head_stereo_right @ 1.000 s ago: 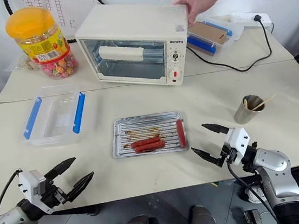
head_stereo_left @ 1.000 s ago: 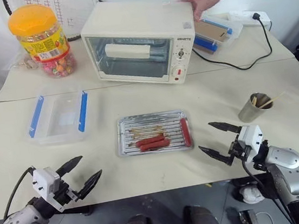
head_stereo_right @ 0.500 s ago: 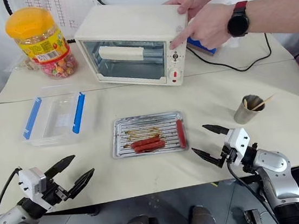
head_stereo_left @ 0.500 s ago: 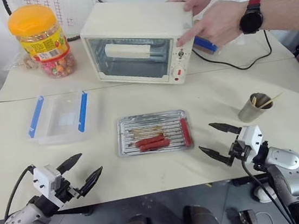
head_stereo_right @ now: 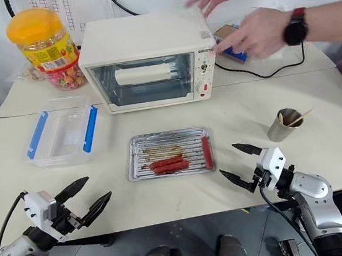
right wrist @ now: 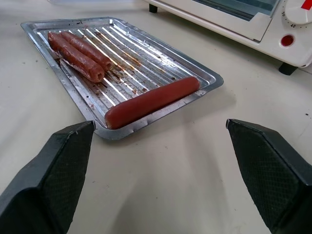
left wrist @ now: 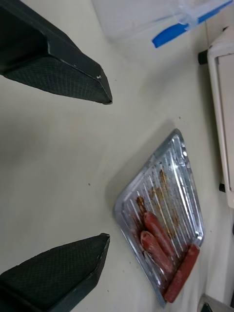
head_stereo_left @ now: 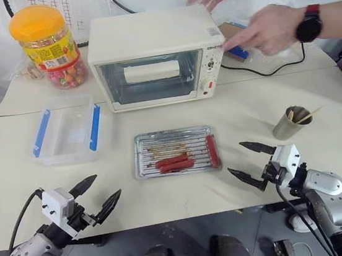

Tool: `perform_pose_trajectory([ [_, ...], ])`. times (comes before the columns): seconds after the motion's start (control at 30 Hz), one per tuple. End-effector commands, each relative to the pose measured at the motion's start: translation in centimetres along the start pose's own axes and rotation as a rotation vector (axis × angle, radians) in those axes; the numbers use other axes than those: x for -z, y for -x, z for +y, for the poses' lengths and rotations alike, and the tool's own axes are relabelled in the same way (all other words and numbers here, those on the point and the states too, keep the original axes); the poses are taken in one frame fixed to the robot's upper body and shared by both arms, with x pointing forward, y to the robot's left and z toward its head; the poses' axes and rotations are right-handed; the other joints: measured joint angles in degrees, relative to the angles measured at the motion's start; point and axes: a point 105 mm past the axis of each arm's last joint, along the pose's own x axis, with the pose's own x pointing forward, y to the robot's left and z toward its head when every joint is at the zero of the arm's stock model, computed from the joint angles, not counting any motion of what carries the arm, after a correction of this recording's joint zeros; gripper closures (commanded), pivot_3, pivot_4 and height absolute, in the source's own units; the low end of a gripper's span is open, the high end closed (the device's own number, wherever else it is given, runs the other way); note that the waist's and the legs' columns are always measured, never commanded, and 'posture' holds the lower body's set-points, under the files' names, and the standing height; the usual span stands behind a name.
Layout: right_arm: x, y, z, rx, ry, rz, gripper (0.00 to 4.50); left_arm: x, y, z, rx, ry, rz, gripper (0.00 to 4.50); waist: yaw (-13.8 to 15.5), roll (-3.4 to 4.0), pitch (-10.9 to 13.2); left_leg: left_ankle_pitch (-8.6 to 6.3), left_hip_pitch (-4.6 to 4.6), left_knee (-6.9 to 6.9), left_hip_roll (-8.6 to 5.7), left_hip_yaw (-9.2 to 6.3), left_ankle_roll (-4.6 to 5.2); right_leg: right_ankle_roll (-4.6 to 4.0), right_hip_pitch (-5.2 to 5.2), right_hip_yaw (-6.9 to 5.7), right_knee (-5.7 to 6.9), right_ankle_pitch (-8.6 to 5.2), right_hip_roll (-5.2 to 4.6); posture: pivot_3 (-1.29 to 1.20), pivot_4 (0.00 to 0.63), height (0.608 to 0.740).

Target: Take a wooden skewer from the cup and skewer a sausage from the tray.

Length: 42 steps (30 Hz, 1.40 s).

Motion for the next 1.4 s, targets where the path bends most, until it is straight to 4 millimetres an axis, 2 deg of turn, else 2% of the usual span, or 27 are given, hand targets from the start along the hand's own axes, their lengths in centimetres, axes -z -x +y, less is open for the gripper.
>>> perform_pose_trajectory([
  [0.03, -0.9, 0.1, -0.5, 0.009, -0.001, -0.032, 0.0, -1.2, 0.1, 0.0, 0.012, -0.019, -0.029, 0.01, 0.0, 0.0, 0.0, 0.0, 0.0, 0.0, 0.0, 0.0, 0.0, 0.0, 0.0, 0.0, 0.0, 0.0, 0.0, 0.0, 0.15, 0.74],
  [0.47, -1.4, 0.6, 0.3, -0.018, -0.022, -0.029, 0.0, -1.2, 0.0, -0.7, 0.066, -0.018, -0.006, 0.01, 0.1, 0.0, 0.0, 0.0, 0.0, 0.0, 0.0, 0.0, 0.0, 0.0, 0.0, 0.0, 0.0, 0.0, 0.0, 0.0, 0.15, 0.74],
  [0.73, -1.8, 2.0, 0.9, -0.064, 0.007, 0.002, 0.0, -2.0, 0.0, 1.3, 0.065, -0.124, 0.007, 0.01, 0.1, 0.0, 0.0, 0.0, -0.01, 0.0, -0.01, -0.01, 0.0, 0.0, 0.01, -0.02, -0.01, 0.0, 0.0, 0.0, 0.15, 0.74],
  [0.93, -1.7, 2.8, 0.4, -0.031, 0.019, 0.019, 0.0, 0.1, 1.4, 1.6, 0.066, -0.056, 0.077, 0.01, -0.1, 0.0, 0.0, 0.0, 0.01, -0.03, 0.0, 0.02, 0.0, 0.0, 0.0, -0.01, -0.02, 0.0, 0.01, 0.0, 0.15, 0.74],
  [1.4, -2.0, 2.0, 0.6, -0.017, 0.033, 0.017, 0.0, 0.5, 2.1, 0.6, 0.107, -0.033, 0.116, 0.01, 0.1, 0.0, 0.0, 0.0, 0.0, 0.0, 0.01, 0.0, 0.0, 0.0, 0.01, 0.0, -0.02, 0.0, -0.01, 0.0, 0.15, 0.74],
])
